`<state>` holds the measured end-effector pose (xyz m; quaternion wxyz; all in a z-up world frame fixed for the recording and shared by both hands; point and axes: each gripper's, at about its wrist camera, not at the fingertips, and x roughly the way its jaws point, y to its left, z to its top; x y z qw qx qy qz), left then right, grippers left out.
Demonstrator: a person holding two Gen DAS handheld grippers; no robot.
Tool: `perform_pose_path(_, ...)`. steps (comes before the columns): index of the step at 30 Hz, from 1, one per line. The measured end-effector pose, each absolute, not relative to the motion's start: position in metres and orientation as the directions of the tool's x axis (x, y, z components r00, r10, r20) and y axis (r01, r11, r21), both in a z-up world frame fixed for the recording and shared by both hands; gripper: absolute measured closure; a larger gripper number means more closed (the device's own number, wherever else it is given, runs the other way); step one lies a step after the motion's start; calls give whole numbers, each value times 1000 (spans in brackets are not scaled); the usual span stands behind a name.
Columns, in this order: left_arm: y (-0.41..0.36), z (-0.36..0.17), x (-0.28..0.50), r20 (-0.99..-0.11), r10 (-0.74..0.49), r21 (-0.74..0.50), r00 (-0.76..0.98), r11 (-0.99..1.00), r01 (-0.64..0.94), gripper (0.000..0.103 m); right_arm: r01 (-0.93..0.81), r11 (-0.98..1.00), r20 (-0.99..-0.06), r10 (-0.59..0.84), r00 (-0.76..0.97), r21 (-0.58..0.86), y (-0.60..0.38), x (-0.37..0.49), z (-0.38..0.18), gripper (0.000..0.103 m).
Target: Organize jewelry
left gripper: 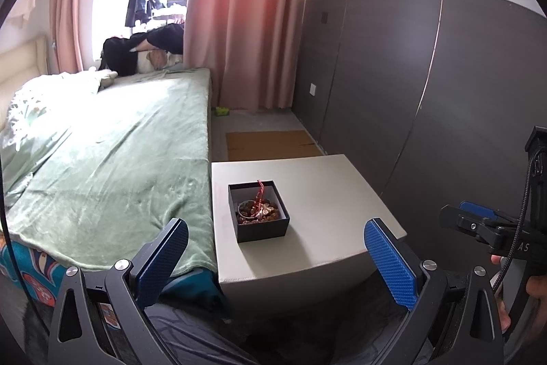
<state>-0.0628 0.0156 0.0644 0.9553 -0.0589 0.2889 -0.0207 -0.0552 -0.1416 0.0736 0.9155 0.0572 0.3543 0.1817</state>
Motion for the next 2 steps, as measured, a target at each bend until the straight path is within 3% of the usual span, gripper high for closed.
perform_pose_path(2, 16, 64, -62, -555, -76, -123, 829, 992, 9, 0, -293, 928, -628, 373, 684, 231, -141, -54, 73, 0)
